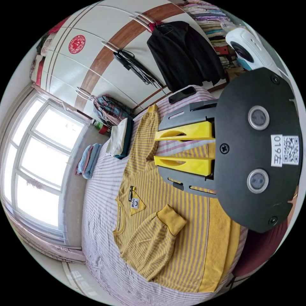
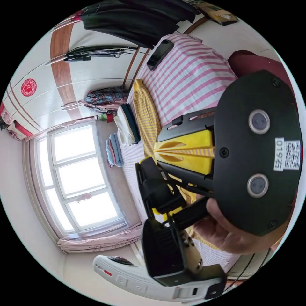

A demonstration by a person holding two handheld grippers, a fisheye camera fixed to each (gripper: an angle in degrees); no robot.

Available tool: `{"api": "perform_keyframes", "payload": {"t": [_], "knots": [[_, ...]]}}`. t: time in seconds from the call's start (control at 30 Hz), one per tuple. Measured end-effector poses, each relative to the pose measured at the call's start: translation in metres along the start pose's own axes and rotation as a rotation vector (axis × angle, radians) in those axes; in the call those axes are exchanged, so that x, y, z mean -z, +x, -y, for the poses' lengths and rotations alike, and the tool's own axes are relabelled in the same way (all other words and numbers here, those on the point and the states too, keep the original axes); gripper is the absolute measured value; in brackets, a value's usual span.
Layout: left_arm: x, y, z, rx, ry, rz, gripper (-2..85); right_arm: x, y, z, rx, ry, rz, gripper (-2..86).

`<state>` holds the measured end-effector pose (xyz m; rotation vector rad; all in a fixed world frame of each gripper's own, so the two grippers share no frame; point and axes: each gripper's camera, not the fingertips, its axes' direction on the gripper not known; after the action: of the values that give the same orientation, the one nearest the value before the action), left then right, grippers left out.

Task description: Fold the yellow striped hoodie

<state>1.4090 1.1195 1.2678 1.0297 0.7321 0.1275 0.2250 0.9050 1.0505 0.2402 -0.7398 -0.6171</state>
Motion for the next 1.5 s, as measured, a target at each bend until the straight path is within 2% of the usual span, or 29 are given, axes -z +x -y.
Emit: {"api": "perform_keyframes", "payload": {"t": [0.2,0.33,0.4,0.47,0.57,0.73,0.8,0.93,1.03,1.07,1.17,1.23,1.3,1.37,1.5], "knots": [[0.051,-0.058,-0.037,0.083,0.106,-0.128,1.9,0.041,-0.045,-0.025,0.102,0.042,-0.019,-0.8],[0.086,-0.071,-0.061,-0.035,0.235,-0.191,1.1,0.057,-0.059,-0.041,0.120,0.047,0.038,-0.8],[0.092,-0.076,-0.065,-0.047,0.240,-0.243,1.0,0.065,-0.057,-0.045,0.127,0.065,0.065,-0.8],[0.094,-0.083,-0.067,-0.118,0.210,-0.435,0.8,0.070,-0.051,-0.050,0.128,0.064,0.111,-0.8],[0.092,-0.091,-0.070,-0.134,0.201,-0.560,0.8,0.072,-0.037,-0.055,0.136,0.062,0.156,-0.8],[0.100,-0.082,-0.075,-0.304,0.188,-0.537,0.7,0.069,0.012,-0.066,0.143,0.069,0.121,-0.8],[0.099,-0.080,-0.075,-0.374,0.180,-0.581,0.7,0.070,0.033,-0.071,0.131,0.082,0.129,-0.8],[0.092,-0.075,-0.074,-0.424,0.116,-0.669,0.7,0.069,0.071,-0.085,0.134,0.094,0.099,-0.8],[0.088,-0.071,-0.075,-0.432,0.083,-0.616,0.7,0.072,0.093,-0.092,0.160,0.116,0.047,-0.8],[0.089,-0.069,-0.074,-0.442,0.087,-0.653,0.8,0.072,0.097,-0.093,0.164,0.119,0.047,-0.8],[0.091,-0.057,-0.069,-0.460,0.105,-0.750,0.8,0.072,0.120,-0.095,0.166,0.150,0.171,-0.8],[0.094,-0.043,-0.068,-0.503,0.111,-0.722,0.8,0.068,0.129,-0.096,0.147,0.191,0.301,-0.8],[0.091,-0.027,-0.066,-0.549,0.062,-0.666,0.9,0.062,0.132,-0.094,0.137,0.215,0.294,-0.8],[0.084,-0.007,-0.062,-0.622,-0.049,-0.708,1.2,0.055,0.136,-0.092,0.157,0.238,0.259,-0.8],[0.074,0.013,-0.053,-0.618,-0.111,-0.658,2.3,0.012,0.168,-0.077,0.197,0.180,0.161,-0.8]]}}
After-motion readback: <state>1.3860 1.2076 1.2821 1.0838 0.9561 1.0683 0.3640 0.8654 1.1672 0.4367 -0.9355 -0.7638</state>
